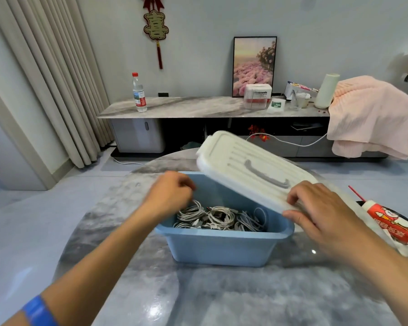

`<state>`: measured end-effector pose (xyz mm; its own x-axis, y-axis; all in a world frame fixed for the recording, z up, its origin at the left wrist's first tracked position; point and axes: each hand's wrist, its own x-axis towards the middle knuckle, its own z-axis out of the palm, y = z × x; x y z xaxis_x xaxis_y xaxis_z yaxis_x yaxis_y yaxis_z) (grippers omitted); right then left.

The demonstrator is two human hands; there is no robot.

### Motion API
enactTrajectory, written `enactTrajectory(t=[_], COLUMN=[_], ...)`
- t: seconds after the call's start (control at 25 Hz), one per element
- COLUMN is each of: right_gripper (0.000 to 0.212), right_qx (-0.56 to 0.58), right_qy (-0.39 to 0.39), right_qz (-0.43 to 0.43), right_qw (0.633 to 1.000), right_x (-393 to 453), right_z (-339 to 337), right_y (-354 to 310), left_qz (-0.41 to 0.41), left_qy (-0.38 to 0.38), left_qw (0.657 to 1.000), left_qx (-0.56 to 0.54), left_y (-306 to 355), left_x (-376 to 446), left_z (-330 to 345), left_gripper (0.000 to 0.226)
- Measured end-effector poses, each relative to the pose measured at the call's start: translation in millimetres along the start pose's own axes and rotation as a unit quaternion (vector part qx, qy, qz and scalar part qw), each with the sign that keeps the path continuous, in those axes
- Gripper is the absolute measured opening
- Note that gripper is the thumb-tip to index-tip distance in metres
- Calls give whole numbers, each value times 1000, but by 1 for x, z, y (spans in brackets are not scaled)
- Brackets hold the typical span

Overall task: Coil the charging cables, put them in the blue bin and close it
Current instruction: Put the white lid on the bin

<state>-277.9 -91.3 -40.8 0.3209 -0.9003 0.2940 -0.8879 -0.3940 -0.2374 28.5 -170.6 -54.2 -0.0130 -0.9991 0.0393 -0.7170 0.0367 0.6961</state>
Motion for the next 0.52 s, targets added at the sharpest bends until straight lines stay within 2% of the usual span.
enactTrajectory(t=[0.04, 0.08, 0.12, 0.2, 0.24, 0.36, 0.52], right_gripper=[18, 19, 19, 19, 18, 17, 19], right_qx=[-24, -41, -43, -32, -29, -2, 58], right_qy=[-27, -53, -73, -68, -63, -54, -29], right_qz=[-34, -61, -70, -82, -90, -100, -76], right_qw=[999, 996, 994, 994, 993, 994, 995], right_x=[4, 9, 13, 17, 18, 15, 14], right_z=[3, 10, 20, 36, 40, 49, 52], right_y=[-7, -17, -27, -41, -43, -42, -39], left_qz=[-27, -44, -58, -74, -79, -67, -116], left_qy=[93, 140, 141, 74, 59, 96, 132], left_qw=[994, 984, 977, 974, 977, 982, 967], left_qx=[-55, -105, -147, -199, -191, -146, -183], left_y=[-12, -24, -32, -42, -46, -51, -52], left_x=[-5, -9, -15, -23, -25, -24, -24], left_z=[-14, -23, -28, -23, -18, -10, 0], left_gripper=[20, 16, 14, 25, 26, 29, 13])
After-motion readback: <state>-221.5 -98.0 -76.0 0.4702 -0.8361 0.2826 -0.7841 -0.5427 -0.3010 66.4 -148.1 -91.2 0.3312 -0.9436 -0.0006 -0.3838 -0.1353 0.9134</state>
